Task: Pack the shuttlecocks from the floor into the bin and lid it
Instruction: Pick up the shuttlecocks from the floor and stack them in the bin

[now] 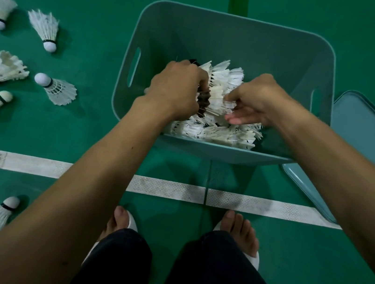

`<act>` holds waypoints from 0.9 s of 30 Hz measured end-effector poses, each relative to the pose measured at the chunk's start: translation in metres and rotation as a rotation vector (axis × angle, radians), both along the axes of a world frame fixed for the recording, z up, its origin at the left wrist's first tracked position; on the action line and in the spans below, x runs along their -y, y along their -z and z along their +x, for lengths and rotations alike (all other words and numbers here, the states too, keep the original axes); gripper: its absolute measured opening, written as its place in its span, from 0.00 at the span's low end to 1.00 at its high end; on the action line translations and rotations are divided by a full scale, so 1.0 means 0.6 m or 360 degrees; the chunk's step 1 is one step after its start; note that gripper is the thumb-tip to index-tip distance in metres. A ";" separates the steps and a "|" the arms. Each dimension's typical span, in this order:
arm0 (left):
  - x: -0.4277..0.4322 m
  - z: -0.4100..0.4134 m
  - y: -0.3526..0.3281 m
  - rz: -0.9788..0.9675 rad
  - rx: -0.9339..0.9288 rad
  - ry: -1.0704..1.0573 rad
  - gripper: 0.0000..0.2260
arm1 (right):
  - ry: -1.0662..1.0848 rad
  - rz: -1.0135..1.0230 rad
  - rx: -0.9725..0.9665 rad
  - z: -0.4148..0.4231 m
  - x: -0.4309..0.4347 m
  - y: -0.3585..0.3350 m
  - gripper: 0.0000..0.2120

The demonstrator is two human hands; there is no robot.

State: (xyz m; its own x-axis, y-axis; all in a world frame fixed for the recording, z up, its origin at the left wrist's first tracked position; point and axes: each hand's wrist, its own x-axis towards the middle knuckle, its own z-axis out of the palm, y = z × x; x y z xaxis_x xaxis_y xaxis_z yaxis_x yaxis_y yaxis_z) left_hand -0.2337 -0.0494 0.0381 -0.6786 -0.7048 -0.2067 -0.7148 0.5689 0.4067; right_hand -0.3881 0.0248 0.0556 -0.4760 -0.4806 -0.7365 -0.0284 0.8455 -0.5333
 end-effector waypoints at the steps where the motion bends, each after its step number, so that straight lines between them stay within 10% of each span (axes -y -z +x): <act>1: 0.001 0.002 0.001 -0.0004 -0.0018 0.0003 0.19 | -0.0037 0.0011 -0.0036 -0.002 -0.003 -0.005 0.15; 10: -0.021 0.053 -0.064 -0.0091 -0.0431 -0.0001 0.13 | -0.0181 -0.0552 -0.0963 0.004 -0.042 -0.079 0.13; 19: -0.040 0.260 -0.079 -0.0201 -0.0969 -0.0706 0.11 | -0.0589 -0.1176 -0.0794 0.257 0.014 -0.135 0.10; 23: -0.044 0.349 -0.031 0.0001 -0.0597 -0.1019 0.18 | -0.0930 -0.1200 -0.0873 0.355 0.030 -0.114 0.11; 27: -0.056 0.475 0.022 0.0359 0.0609 -0.1280 0.26 | -0.1327 -0.0789 -0.0899 0.442 0.075 -0.049 0.11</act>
State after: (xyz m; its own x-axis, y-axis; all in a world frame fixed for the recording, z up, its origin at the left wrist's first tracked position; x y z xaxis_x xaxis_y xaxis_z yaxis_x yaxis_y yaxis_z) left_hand 0.0514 -0.0156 0.0251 0.1418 -0.8508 -0.5061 -0.9697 -0.2222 0.1018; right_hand -0.1227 -0.0204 0.0847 -0.0737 -0.9850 -0.1560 -0.8306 0.1472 -0.5371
